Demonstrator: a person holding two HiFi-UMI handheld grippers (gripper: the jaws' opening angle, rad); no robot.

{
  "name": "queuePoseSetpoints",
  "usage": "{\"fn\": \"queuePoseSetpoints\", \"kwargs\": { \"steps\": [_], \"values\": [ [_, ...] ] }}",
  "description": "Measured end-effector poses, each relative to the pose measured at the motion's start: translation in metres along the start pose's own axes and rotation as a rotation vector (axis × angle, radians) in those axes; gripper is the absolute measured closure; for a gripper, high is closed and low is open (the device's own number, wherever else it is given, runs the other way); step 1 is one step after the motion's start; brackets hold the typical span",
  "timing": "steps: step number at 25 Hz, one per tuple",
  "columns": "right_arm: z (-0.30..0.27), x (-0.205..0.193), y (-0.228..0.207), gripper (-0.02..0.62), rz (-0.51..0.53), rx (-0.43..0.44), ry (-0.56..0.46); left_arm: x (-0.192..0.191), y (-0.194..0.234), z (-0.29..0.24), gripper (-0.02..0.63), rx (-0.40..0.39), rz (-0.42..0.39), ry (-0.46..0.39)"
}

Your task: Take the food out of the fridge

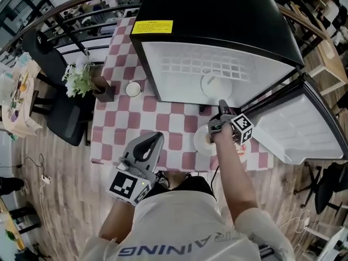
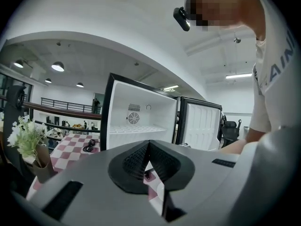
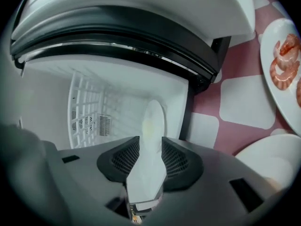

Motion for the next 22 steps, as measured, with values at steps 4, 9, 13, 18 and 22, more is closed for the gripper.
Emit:
{"fn": "queuePoseSetpoints", "kwargs": {
  "steps": [4, 9, 13, 18, 22],
  "values": [
    [-0.018, 0.001, -0.01, 0.439, -0.016, -0.039, 0.008, 0.001, 0.008, -0.001, 0.601, 0.02, 0.004, 0.003],
    [-0.029, 0.0, -0.019, 0.439, -0.052, -0.058, 0.004, 0.002, 0.015, -0.003, 0.601, 0.032, 0.003, 0.008],
    [-0.034, 0.004, -0.021, 0.476, -0.067, -0.066, -0.014, 0.0, 0.017, -0.003, 0.601, 0.039, 0.011, 0.02],
    [-0.039, 0.002, -0.026, 0.554, -0.121, -0.08, -0.017, -0.001, 0.019, -0.004, 0.601, 0.035, 0.027, 0.024],
    [-0.035, 0.0, -0.028, 0.561, -0.141, -0.056, -0.012, -0.002, 0.018, -0.005, 0.601, 0.03, 0.028, 0.028]
  ]
}}
Point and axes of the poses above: the fingertips, and each gripper's own axes: z backward along the fingers, y to its left, x out of its top, the point moved 3 cm from there along z, backward along the fingers, and after that the axes turned 14 degrees about z, right-handed, at the moved point
